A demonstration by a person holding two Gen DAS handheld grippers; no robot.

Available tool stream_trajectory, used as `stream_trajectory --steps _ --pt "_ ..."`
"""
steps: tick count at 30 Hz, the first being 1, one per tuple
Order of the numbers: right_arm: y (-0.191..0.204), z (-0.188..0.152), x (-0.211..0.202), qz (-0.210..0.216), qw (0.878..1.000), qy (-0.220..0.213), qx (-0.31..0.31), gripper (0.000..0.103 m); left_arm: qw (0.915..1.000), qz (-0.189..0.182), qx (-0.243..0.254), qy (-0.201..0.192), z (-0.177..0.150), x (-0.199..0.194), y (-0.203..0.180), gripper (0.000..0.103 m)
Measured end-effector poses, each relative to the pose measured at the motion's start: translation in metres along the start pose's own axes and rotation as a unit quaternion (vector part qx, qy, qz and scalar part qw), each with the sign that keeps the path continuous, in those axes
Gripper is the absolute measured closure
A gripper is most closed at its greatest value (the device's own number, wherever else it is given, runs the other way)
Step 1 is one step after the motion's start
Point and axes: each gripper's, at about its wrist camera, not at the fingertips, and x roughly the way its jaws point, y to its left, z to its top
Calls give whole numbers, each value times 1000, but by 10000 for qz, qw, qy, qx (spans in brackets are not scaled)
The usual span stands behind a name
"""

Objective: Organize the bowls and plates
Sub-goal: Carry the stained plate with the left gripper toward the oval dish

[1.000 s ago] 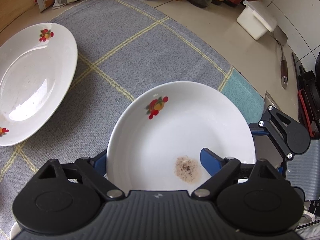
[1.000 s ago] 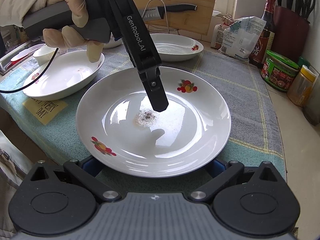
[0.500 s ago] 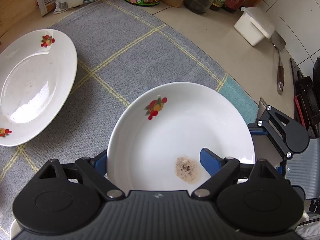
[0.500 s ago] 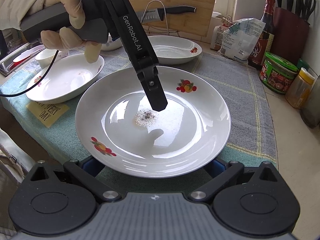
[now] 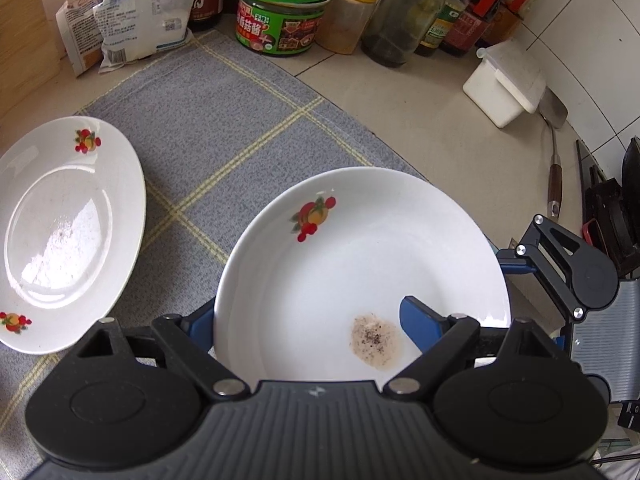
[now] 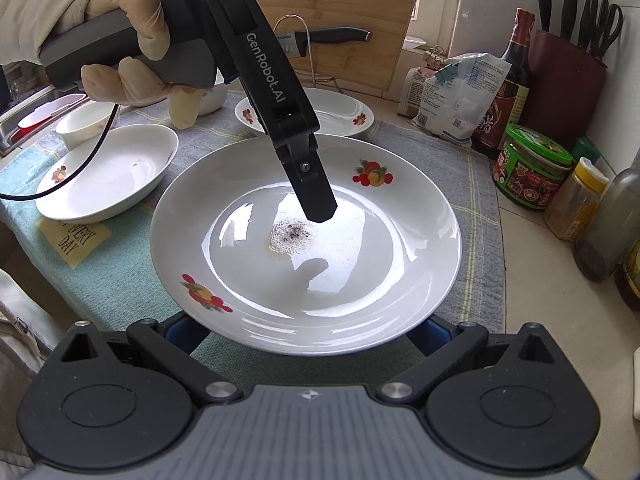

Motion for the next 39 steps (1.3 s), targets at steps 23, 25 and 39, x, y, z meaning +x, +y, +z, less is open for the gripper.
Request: stream_trajectory --steps 23,25,39 --pt "-52 20 30 -165 9998 99 35 0 9999 -59 135 -2 55 38 19 13" --pt "-55 21 33 -198 9997 106 62 0 9998 -69 179 -45 59 39 20 13" --pt "-72 26 58 -292 9993 165 149 0 9995 14 317 -57 75 60 32 13"
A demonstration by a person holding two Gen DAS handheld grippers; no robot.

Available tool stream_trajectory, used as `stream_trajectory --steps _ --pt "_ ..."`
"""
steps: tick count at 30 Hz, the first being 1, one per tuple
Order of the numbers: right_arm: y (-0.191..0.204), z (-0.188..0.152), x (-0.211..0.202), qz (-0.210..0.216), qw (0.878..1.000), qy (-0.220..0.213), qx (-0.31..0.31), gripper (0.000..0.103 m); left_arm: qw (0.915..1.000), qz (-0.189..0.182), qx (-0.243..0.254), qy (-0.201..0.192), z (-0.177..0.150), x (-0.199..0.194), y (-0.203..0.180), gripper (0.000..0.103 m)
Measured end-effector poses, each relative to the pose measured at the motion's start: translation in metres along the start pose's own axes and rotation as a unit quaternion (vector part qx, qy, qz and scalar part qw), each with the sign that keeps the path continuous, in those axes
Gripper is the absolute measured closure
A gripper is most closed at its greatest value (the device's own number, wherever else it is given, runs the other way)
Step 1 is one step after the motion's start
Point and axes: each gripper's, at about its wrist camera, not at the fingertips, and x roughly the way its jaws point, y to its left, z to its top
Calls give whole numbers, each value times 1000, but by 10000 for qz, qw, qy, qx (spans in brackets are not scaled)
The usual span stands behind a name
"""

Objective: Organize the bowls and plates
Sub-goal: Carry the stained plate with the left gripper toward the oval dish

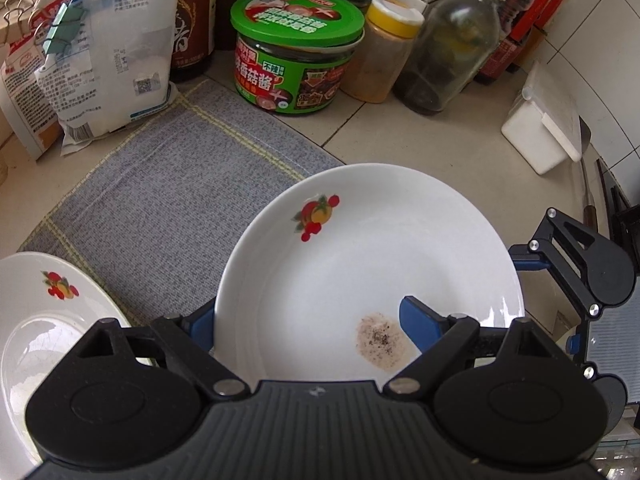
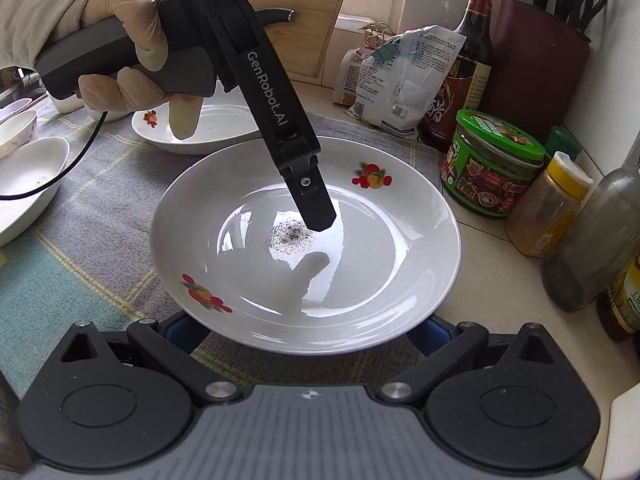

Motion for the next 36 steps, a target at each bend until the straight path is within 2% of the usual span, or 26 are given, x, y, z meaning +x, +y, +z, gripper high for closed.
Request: stream_trajectory --steps 36 --pt "-9 1 16 -128 9996 130 213 0 9995 177 156 -195 10 15 9 12"
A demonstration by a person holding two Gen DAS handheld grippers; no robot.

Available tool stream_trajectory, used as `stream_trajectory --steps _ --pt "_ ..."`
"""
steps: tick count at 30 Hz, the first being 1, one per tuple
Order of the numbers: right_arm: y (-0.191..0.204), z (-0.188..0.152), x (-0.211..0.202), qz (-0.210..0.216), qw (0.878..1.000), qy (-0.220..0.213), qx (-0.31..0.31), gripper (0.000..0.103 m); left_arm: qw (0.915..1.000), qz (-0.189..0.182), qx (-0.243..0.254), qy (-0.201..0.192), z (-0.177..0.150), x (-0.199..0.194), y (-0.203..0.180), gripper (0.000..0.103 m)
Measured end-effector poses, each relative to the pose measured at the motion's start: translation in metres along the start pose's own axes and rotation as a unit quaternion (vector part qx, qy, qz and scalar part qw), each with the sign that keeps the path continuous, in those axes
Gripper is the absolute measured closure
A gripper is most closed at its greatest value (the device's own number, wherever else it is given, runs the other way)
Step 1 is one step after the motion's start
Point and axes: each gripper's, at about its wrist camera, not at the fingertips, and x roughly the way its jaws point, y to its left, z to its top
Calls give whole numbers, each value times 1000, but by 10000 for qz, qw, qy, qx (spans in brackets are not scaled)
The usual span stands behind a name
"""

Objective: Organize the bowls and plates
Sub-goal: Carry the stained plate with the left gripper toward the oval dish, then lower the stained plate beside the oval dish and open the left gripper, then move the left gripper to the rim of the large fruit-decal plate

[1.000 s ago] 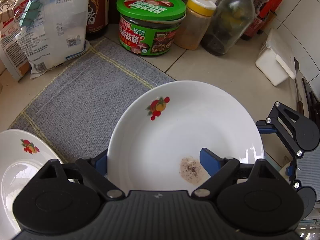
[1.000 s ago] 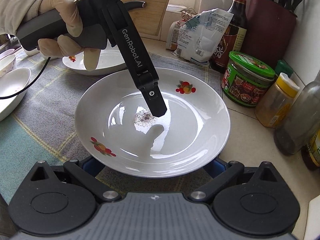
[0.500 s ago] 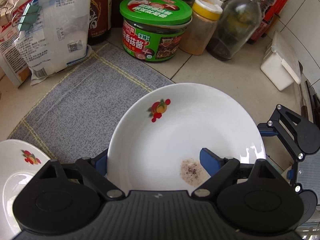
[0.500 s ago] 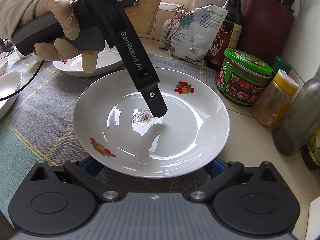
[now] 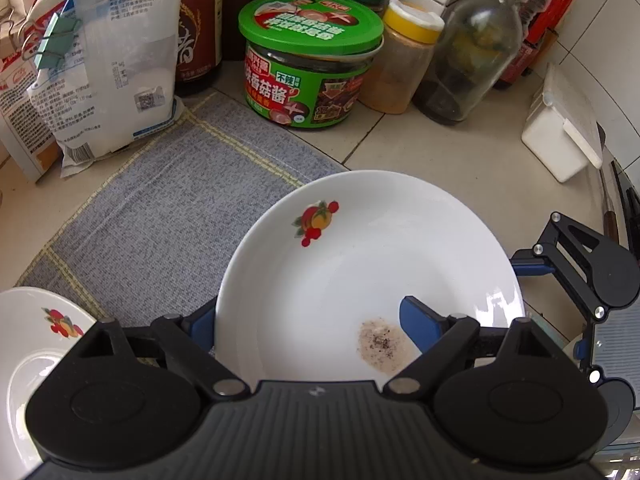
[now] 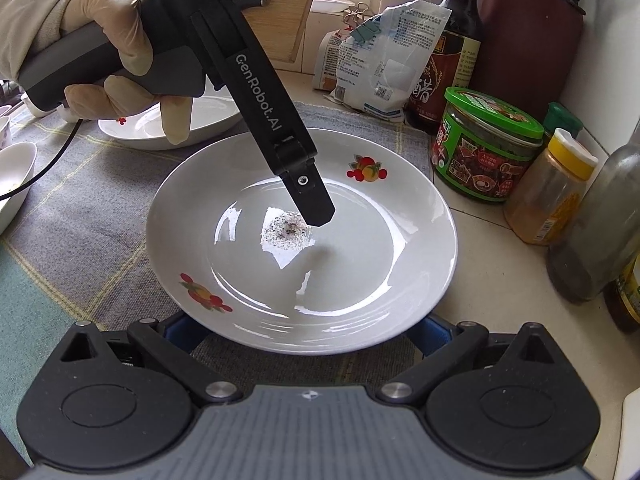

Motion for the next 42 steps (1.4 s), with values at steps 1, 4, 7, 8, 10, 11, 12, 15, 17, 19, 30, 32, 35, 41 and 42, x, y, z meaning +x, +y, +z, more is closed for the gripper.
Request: stream_trajectory --steps 1,4,7,8,10,11,12,15,17,19,30,32,35,41,42 --pt "0 0 -1 -17 10000 5 -7 0 10000 62 47 -36 0 -2 -2 12" --pt "2 -3 -6 -85 10000 -27 23 0 9996 227 152 -109 -1 -7 -6 12" --pt "1 -9 -13 -115 9998 -11 171 0 9992 308 169 -192 -3 -17 -8 12" --pt "2 -11 -15 -139 9997 6 206 0 9990 339 163 -235 -4 -22 -9 12" --pt "3 -15 -21 -185 9994 35 282 0 9984 408 166 -347 -7 -32 -12 12" --pt "4 -17 -24 -221 9992 53 334 0 9980 446 171 -418 -9 -39 -15 12" --pt "6 -19 -26 -270 9989 107 379 0 9974 482 164 -504 -11 -47 -17 12" --pt "15 -23 -34 -507 9976 157 445 0 9949 524 183 -847 -20 -75 -27 11" --pt "19 -26 -40 -504 9972 130 541 0 9913 625 143 -1147 -30 -97 -35 9" --pt "24 -28 -49 -420 9970 -17 647 0 9877 671 80 -1411 -42 -118 -42 7" --pt "54 -36 -78 50 9967 -455 668 0 9682 1195 -797 -2047 -136 -175 -79 4" --pt "63 -39 -82 77 9974 -474 532 0 9643 1338 -968 -2070 -156 -177 -88 4" --pt "75 -46 -86 157 9982 -437 382 0 9565 1635 -1155 -2123 -186 -178 -100 4" --pt "97 -58 -91 377 9983 -439 43 0 9390 2092 -1727 -2114 -239 -178 -119 4" --pt "101 -59 -92 415 9981 -453 -23 0 9348 2196 -1838 -2102 -248 -178 -122 4"
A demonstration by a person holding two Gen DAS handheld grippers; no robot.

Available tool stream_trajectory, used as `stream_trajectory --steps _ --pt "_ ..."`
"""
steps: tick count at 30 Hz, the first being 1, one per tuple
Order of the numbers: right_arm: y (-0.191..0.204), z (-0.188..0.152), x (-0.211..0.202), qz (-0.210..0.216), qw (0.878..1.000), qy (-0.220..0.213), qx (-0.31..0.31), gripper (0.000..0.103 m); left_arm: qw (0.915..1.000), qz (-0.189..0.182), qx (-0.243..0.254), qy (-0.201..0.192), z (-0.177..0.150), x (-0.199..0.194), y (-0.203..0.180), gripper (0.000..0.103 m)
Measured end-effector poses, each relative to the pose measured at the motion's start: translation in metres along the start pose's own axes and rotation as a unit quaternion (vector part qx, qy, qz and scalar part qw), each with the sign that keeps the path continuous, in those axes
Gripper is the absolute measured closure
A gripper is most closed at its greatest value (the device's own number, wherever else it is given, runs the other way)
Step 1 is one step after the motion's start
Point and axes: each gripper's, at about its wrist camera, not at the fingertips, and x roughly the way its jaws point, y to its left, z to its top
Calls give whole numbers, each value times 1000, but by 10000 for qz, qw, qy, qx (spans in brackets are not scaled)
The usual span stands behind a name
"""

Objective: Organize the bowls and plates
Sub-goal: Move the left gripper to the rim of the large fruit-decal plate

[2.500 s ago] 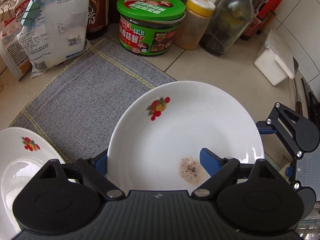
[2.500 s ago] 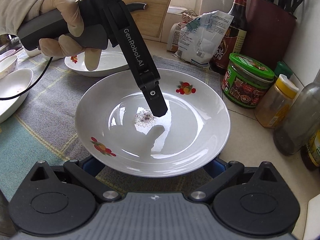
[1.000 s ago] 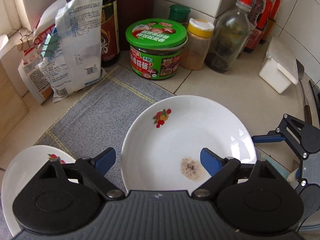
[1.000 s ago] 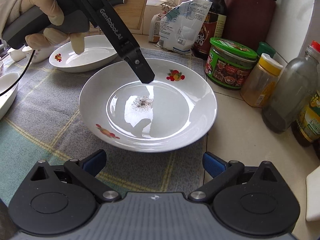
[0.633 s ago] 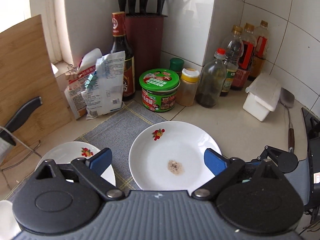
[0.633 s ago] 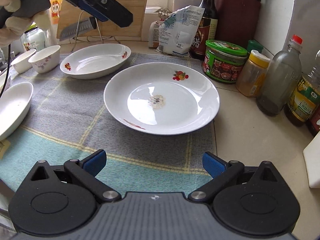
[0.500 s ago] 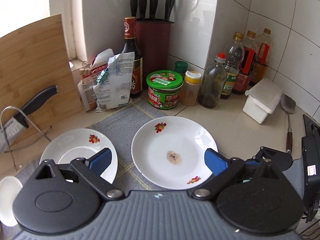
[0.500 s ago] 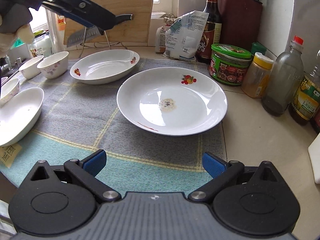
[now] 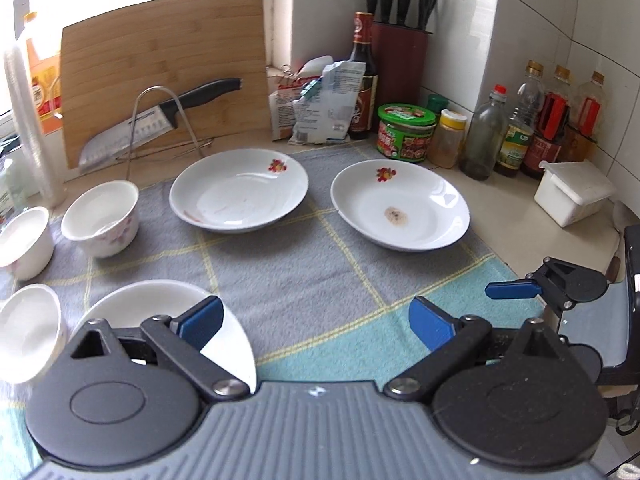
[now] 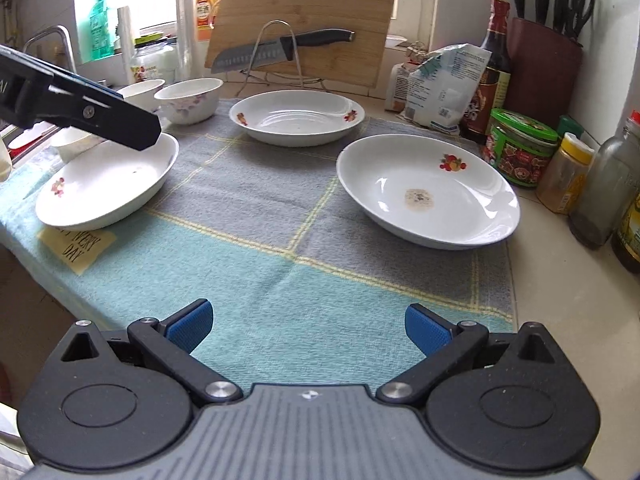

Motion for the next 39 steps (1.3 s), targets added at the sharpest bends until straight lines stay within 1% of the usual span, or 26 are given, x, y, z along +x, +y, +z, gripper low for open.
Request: stream_trajectory --steps 2,4,8,11,14,18,25,29,35,37,39 --pt "8 0 0 104 9998 -24 -153 0 9997 199 -157 52 -14 -6 4 4" --pt "15 0 0 160 9996 -25 -245 0 9988 313 -351 138 -26 -10 9 4" --pt "29 0 4 318 9987 -96 -381 0 9969 382 -655 191 -42 -18 23 4" --pt "43 1 8 386 9980 -223 -447 0 9963 395 -740 184 -47 -21 35 4" --pt "58 5 16 497 9973 -280 -454 0 9962 321 -767 255 -50 -22 48 4" --pt "84 13 27 582 9964 -303 -544 0 9972 256 -632 321 -53 -25 67 4" --pt "130 27 49 713 9946 -207 -724 0 9978 97 -477 454 -48 -24 104 4" --pt "150 33 59 718 9944 -198 -751 0 9982 -51 -191 559 -43 -19 120 5" --pt "170 35 68 659 9951 -203 -711 0 9955 -463 321 769 -32 -7 136 5" --pt "173 35 70 647 9957 -233 -615 0 9931 -701 419 844 -25 -2 143 4" --pt "177 36 72 646 9961 -266 -537 0 9905 -833 589 918 -17 4 146 5"
